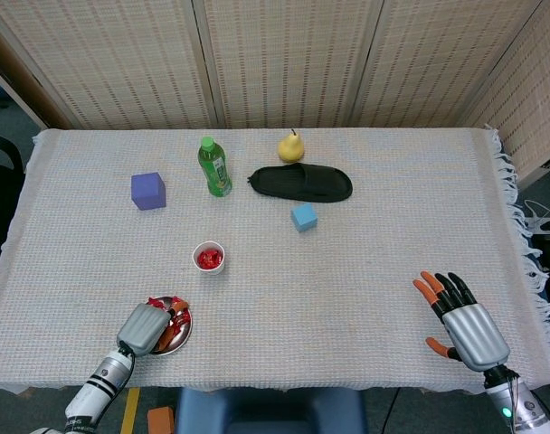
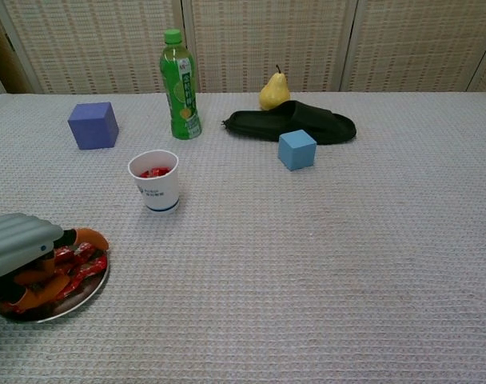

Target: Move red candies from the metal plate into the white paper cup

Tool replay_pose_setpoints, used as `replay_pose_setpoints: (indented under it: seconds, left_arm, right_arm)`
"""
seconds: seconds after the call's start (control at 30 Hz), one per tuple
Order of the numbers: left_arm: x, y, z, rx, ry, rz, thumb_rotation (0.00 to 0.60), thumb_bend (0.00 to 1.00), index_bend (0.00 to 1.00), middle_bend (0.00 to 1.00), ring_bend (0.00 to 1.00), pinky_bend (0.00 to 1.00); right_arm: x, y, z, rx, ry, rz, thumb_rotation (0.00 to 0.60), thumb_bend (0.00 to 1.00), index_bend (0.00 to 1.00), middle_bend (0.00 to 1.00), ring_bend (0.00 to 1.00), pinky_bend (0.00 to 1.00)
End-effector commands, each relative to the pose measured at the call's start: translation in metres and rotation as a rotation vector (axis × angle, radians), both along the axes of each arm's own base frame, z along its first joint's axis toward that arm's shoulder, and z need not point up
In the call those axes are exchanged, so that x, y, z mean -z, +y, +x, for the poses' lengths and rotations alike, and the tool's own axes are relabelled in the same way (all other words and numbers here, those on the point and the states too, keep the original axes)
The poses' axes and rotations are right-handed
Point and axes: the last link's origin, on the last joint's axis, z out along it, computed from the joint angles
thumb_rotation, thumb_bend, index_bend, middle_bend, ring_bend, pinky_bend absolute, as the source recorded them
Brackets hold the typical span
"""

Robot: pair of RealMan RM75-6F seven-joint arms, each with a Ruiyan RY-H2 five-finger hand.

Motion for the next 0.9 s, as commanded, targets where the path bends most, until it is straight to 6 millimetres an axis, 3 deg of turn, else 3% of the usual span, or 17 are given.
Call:
replay_pose_setpoints:
  seconds: [0.03, 0.27, 0.9]
  left_arm:
    - [-0.001, -0.001, -0.001, 0.0, 0.005, -0.002, 0.6, 0.39, 0.28, 1.0, 1.0, 1.0]
    - [-0.002, -0.005, -0.002, -0.001, 0.012, -0.012, 0.6, 0.39, 0.33, 1.0, 1.0, 1.0]
    - [-0.019, -0.017, -0.004, 0.046, -0.018, 0.055, 0.6, 0.39, 0.32, 1.0, 1.0, 1.0]
  right_arm:
    - [0.0, 0.0, 0.0, 0.001, 0.0, 0.0, 0.6, 0.1, 0.0, 0.0, 0.0, 0.0]
    - [0.0, 0.0, 0.0, 0.0, -0.001, -0.003, 0.6, 0.1, 0.0, 0.0, 0.0, 0.0]
    - [0.001, 0.001, 0.001, -0.003, 0.003, 0.0, 0.6, 0.1, 0.0, 0.0, 0.0, 0.0]
